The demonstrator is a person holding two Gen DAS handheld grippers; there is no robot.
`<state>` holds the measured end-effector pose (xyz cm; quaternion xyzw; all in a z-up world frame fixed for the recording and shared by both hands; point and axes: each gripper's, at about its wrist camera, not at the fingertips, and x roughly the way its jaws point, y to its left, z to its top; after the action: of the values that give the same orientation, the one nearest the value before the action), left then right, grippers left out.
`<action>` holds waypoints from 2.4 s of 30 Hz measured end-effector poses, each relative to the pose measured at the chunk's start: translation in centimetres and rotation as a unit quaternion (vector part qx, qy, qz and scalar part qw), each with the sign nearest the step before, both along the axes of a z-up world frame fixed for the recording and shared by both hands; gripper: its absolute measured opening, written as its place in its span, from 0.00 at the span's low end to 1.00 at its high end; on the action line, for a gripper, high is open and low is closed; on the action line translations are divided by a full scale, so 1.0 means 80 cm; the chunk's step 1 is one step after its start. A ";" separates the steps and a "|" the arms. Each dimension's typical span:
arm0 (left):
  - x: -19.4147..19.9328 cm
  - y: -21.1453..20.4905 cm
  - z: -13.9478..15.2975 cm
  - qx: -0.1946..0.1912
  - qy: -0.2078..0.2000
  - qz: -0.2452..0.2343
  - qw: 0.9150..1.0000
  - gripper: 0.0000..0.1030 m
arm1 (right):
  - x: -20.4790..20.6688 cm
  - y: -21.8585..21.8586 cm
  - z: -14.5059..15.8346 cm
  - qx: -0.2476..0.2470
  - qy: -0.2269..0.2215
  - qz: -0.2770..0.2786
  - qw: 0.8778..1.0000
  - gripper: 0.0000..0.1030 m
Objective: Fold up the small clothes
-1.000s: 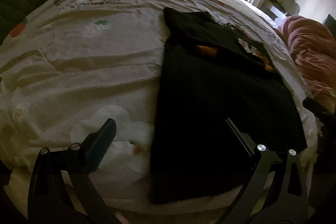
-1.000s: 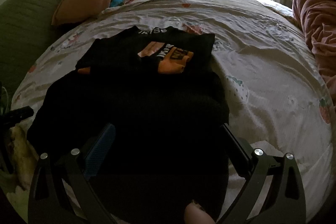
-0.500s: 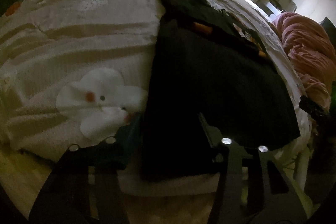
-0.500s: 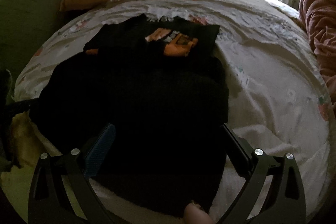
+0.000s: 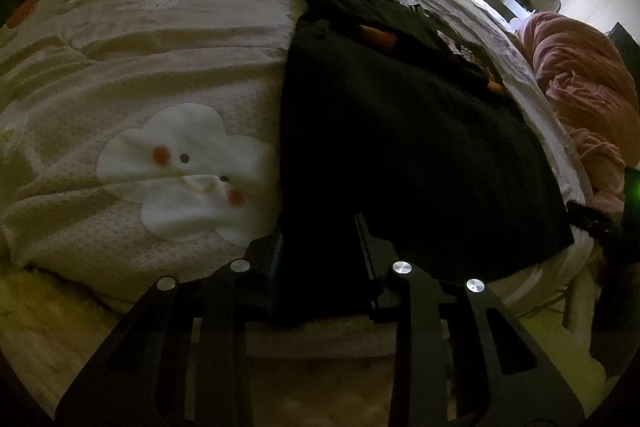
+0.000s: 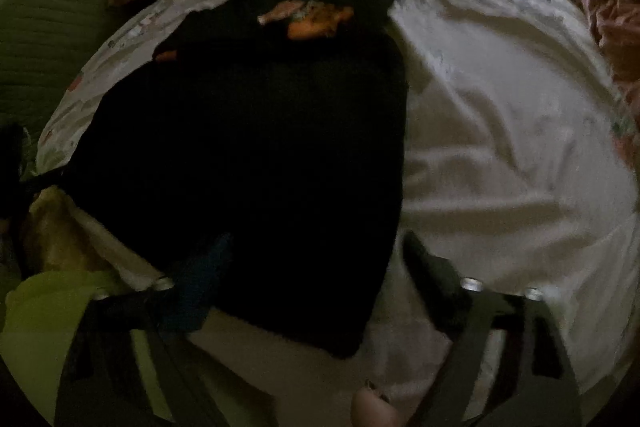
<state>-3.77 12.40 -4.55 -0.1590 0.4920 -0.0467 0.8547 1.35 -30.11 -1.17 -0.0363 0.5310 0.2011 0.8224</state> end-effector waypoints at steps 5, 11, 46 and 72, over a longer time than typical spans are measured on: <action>-0.001 0.002 -0.001 -0.005 0.002 0.002 1.000 0.22 | -0.009 -0.018 -0.008 0.021 0.033 -0.006 0.999 0.58; -0.002 0.004 -0.003 -0.015 0.004 0.006 1.000 0.22 | -0.010 -0.018 -0.022 0.026 0.043 -0.006 0.999 0.54; 0.042 0.018 0.135 0.036 -0.105 0.053 0.992 0.03 | 0.021 -0.055 0.123 0.156 -0.191 -0.027 0.969 0.07; 0.148 0.015 0.190 0.078 -0.140 0.068 0.985 0.03 | 0.123 -0.044 0.157 0.137 -0.240 -0.066 0.959 0.07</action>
<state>8.10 13.57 10.68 -0.1164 0.3575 0.0279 0.9262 11.18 -33.66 11.39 0.0651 0.2863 0.2026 0.9342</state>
